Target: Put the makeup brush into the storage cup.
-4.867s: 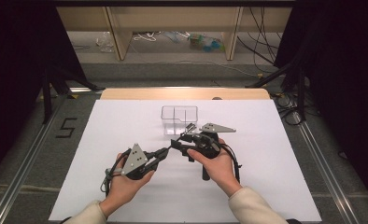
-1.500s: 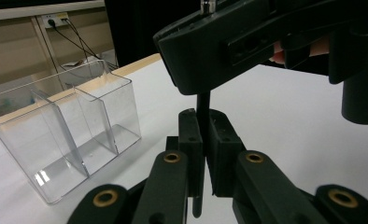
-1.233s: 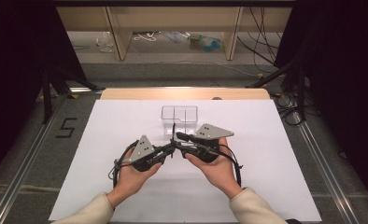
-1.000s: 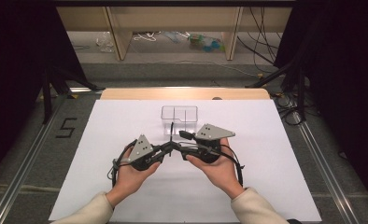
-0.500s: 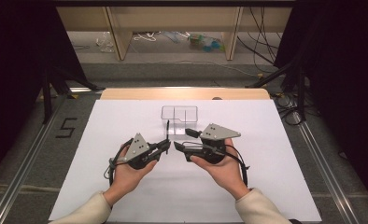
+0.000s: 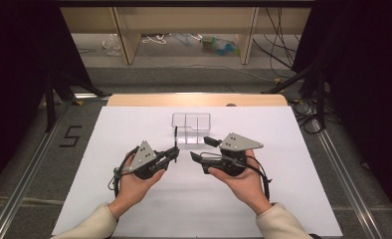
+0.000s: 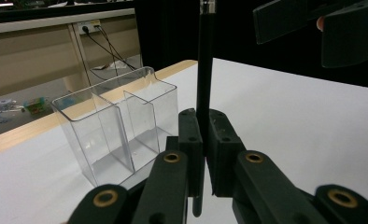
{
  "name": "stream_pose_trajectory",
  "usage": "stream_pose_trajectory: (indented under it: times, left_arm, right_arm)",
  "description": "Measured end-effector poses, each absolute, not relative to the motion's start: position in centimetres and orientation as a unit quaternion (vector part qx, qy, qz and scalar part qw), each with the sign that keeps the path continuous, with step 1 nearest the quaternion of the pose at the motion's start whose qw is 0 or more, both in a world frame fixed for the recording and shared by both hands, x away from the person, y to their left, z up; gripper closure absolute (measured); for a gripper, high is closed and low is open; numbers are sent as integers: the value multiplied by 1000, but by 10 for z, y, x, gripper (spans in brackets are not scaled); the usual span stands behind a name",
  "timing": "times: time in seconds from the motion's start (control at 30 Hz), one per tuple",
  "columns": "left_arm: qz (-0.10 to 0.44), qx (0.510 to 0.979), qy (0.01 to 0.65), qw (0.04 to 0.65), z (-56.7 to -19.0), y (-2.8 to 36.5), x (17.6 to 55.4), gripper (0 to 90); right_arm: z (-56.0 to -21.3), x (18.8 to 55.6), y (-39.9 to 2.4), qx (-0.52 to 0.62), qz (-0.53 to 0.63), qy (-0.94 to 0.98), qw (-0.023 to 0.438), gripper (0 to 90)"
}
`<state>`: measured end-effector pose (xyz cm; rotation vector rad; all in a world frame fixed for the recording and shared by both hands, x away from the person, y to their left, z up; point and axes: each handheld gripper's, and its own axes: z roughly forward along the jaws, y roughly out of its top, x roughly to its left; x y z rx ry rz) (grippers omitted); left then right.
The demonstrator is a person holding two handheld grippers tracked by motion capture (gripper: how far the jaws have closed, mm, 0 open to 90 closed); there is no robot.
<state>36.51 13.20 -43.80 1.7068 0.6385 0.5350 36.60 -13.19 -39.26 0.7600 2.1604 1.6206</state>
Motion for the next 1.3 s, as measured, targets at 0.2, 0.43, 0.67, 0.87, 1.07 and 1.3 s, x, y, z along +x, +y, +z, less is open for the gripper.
stream_pose_trajectory:
  times: [0.2, 0.43, 0.67, 0.87, 1.07, 1.3]
  left_arm:
    - [229, 729, 274, 583, -437, 132, 365, 853]
    - [231, 729, 273, 584, -435, 132, 365, 853]
    - [233, 726, 276, 585, -435, 134, 365, 853]
    - [234, 726, 275, 586, -435, 133, 365, 853]
    - [238, 725, 277, 584, -434, 136, 367, 853]
    - [240, 723, 280, 585, -434, 137, 368, 853]
  right_arm:
    - [-393, 364, -136, 270, 574, 755, 165, 297]
    - [-392, 362, -142, 272, 575, 752, 173, 280]
    - [-393, 359, -149, 270, 575, 752, 177, 272]
    - [-392, 356, -158, 272, 574, 751, 181, 266]
    - [-392, 352, -166, 277, 579, 744, 186, 256]
    - [-391, 347, -177, 278, 579, 742, 192, 248]
